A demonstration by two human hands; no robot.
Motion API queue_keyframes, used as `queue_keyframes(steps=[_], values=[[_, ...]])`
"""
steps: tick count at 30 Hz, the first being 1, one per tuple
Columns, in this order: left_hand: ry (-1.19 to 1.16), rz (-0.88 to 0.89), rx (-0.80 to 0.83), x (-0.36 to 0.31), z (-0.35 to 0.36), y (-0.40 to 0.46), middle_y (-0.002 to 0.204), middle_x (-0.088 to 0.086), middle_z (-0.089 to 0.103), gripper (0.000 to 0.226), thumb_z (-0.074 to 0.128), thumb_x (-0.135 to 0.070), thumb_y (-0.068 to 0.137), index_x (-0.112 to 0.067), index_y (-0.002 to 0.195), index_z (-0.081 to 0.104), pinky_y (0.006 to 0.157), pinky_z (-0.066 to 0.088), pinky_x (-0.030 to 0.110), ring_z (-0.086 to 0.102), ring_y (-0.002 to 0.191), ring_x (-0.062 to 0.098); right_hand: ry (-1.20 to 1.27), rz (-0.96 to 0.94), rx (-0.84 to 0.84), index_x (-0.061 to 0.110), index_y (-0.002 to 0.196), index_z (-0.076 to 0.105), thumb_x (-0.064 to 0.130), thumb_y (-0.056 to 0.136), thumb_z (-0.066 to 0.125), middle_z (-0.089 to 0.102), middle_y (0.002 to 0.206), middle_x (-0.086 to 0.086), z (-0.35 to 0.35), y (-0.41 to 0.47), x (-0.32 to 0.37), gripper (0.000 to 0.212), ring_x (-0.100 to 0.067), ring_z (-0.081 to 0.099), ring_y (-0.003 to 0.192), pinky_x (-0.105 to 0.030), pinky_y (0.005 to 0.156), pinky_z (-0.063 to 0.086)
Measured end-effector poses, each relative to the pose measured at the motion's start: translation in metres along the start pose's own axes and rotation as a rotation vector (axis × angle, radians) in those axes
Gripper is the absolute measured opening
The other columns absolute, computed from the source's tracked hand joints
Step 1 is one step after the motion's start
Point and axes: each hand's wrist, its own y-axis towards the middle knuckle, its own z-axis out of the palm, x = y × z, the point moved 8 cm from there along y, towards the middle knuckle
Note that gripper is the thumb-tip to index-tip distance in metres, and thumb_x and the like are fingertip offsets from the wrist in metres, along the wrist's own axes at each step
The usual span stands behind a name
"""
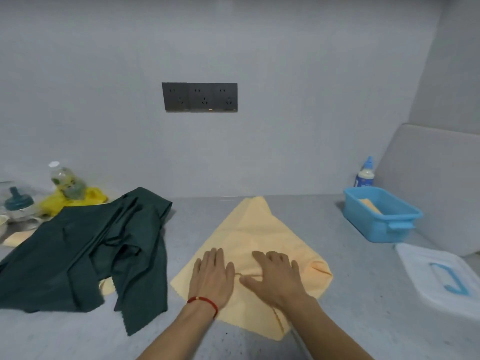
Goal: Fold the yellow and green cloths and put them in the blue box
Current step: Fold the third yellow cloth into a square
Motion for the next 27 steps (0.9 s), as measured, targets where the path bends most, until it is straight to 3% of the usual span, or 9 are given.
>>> queue_keyframes(steps=[4,7,9,12,16,19,22,25,27], values=[[-0.023,-0.006,-0.022,0.007,0.001,-0.002,0.168,0.004,0.017,0.061,0.014,-0.042,0.107,-0.015,0.162,0.012,0.125,0.012,0.039,0.017,0.153,0.02,-0.087,0.086,-0.123,0.027,0.121,0.064,0.036,0.104,0.043,0.058,0.122,0.001,-0.015,0.008,-0.015,0.029,-0.023,0.053,0.117,-0.04,0.095,0.045],[0.031,-0.066,-0.014,0.013,0.004,-0.008,0.168,0.005,0.017,0.063,0.013,-0.048,0.106,-0.02,0.162,0.009,0.126,0.009,0.04,0.014,0.154,0.021,0.0,0.227,-0.27,0.013,0.091,0.067,0.016,0.1,0.044,0.067,0.098,-0.003,-0.046,0.005,-0.068,0.024,-0.021,0.06,0.088,-0.035,0.072,0.049],[0.147,-0.082,0.0,0.016,-0.001,-0.01,0.163,0.007,0.026,0.063,0.014,-0.052,0.105,-0.025,0.161,0.016,0.123,0.016,0.042,0.022,0.15,0.024,0.066,0.32,-0.378,0.012,0.084,0.063,0.013,0.098,0.047,0.068,0.092,-0.006,-0.07,-0.001,-0.107,0.022,-0.025,0.062,0.084,-0.035,0.068,0.046],[0.352,-0.151,0.029,0.02,-0.019,-0.013,0.134,0.007,0.05,0.064,0.02,-0.063,0.095,-0.028,0.141,0.046,0.099,0.034,0.045,0.044,0.12,0.028,0.329,0.481,-0.477,0.013,0.095,0.066,0.007,0.091,0.054,0.07,0.102,-0.015,-0.095,-0.014,-0.163,0.014,-0.037,0.064,0.099,-0.039,0.08,0.05],[0.499,-0.201,0.08,0.005,-0.038,-0.008,0.124,0.009,0.055,0.068,0.022,-0.067,0.089,-0.022,0.126,0.057,0.088,0.037,0.049,0.052,0.108,0.032,0.336,0.661,-0.504,0.008,0.136,0.049,0.018,0.093,0.061,0.055,0.131,-0.021,-0.117,-0.029,-0.197,0.046,-0.042,0.053,0.121,-0.051,0.097,0.045],[0.34,0.103,-0.011,-0.035,-0.028,-0.007,0.138,0.006,0.046,0.051,0.029,-0.052,0.095,-0.026,0.135,0.049,0.103,0.031,0.054,0.041,0.128,0.031,0.222,0.346,-0.682,0.01,0.128,0.052,0.014,0.089,0.064,0.054,0.122,-0.014,-0.138,-0.031,-0.153,0.04,-0.038,0.055,0.112,-0.049,0.093,0.047],[0.097,0.186,0.171,-0.043,0.008,-0.01,0.168,0.003,0.011,0.058,0.024,-0.052,0.101,-0.04,0.157,0.02,0.119,0.001,0.062,0.004,0.154,0.027,0.157,-0.064,-0.312,0.03,0.135,0.05,0.036,0.099,0.055,0.055,0.13,0.001,-0.093,-0.017,-0.077,0.037,-0.023,0.053,0.123,-0.041,0.101,0.043],[0.067,0.085,0.193,-0.033,0.022,-0.014,0.17,-0.004,-0.008,0.061,0.013,-0.061,0.1,-0.048,0.159,0.003,0.118,-0.014,0.062,-0.013,0.155,0.024,-0.08,-0.136,0.123,0.038,0.16,0.021,0.063,0.102,0.032,0.022,0.167,0.002,-0.018,-0.017,-0.043,0.064,-0.021,0.017,0.154,-0.047,0.123,0.017],[0.032,0.004,0.188,-0.028,0.022,-0.017,0.17,-0.005,-0.01,0.063,0.009,-0.064,0.099,-0.047,0.159,0.002,0.118,-0.015,0.062,-0.015,0.155,0.025,-0.095,-0.14,0.171,0.039,0.161,0.015,0.059,0.105,0.026,0.01,0.17,0.008,0.002,-0.024,-0.049,0.061,-0.016,0.005,0.156,-0.049,0.125,0.003]])
